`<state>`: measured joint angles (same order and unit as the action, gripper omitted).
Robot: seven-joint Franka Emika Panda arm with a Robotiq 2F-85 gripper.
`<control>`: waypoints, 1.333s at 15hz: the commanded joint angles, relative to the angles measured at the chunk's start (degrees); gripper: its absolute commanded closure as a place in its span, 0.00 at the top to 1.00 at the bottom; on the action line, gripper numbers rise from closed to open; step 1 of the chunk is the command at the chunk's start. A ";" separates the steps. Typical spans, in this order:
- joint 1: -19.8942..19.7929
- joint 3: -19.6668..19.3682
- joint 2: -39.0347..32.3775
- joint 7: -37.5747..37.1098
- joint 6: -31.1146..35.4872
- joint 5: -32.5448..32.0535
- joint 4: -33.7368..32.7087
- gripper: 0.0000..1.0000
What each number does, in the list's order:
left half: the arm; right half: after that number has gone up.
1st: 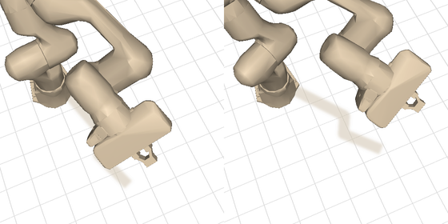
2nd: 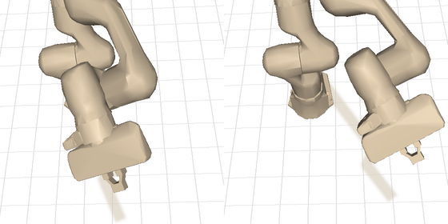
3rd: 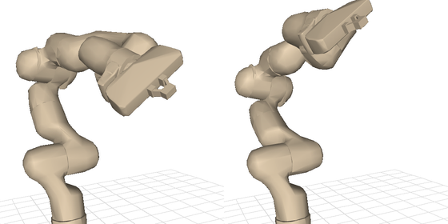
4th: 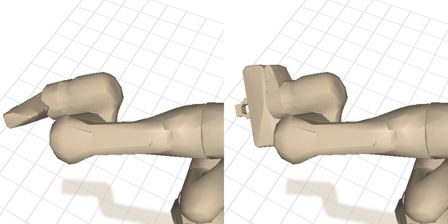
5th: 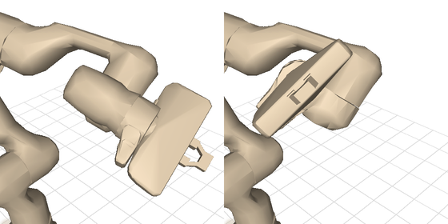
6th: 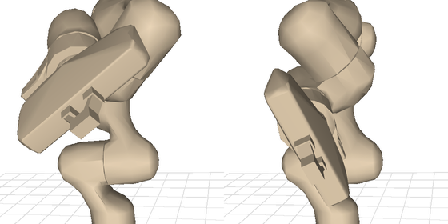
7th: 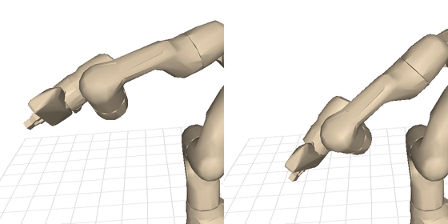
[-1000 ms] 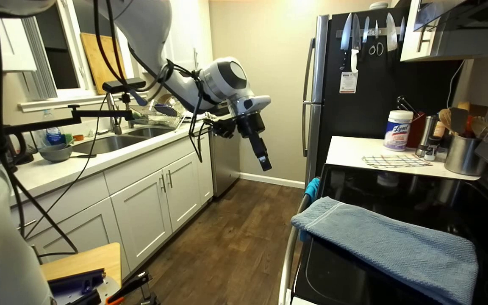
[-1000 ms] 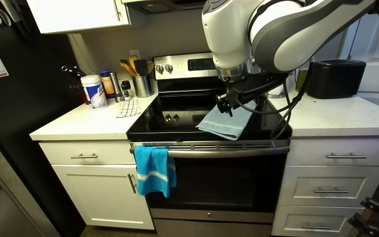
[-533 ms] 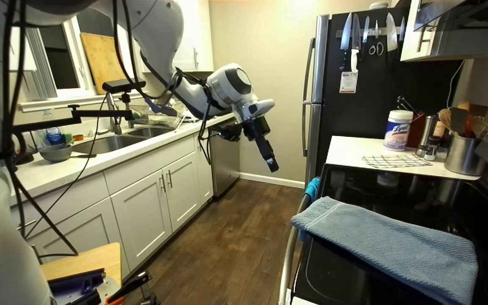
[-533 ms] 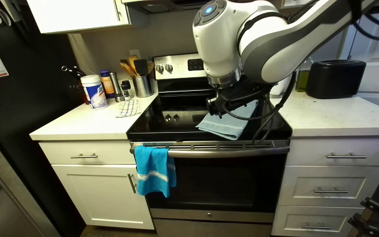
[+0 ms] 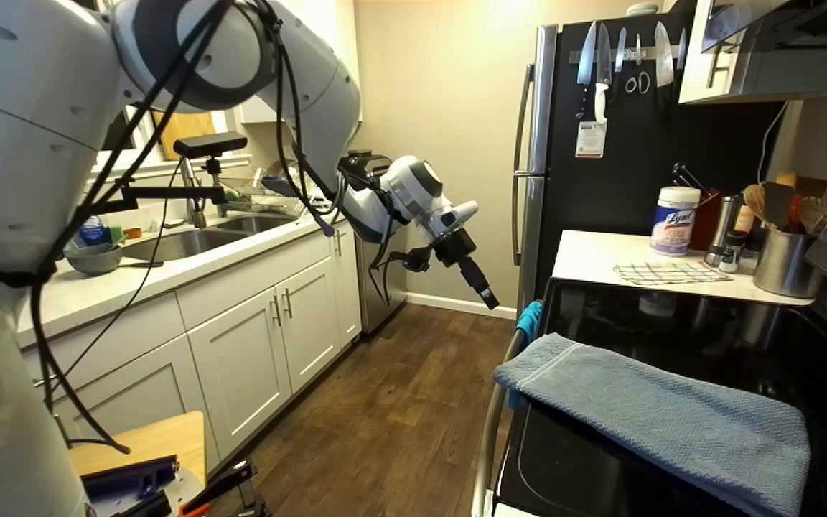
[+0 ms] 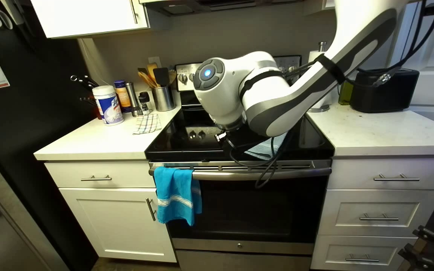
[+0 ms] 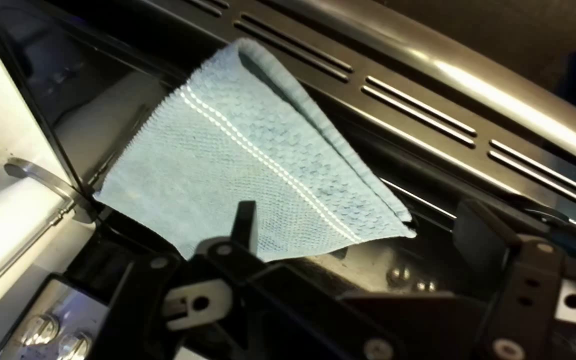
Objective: Hang the light blue towel on the oven handle
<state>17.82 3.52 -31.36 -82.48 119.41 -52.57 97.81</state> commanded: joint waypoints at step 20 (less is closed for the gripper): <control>1.22 -4.62 -14.81 1.51 -6.64 -8.69 -11.05 1.00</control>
<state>18.87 -0.59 -46.95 -82.26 114.36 -59.61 86.45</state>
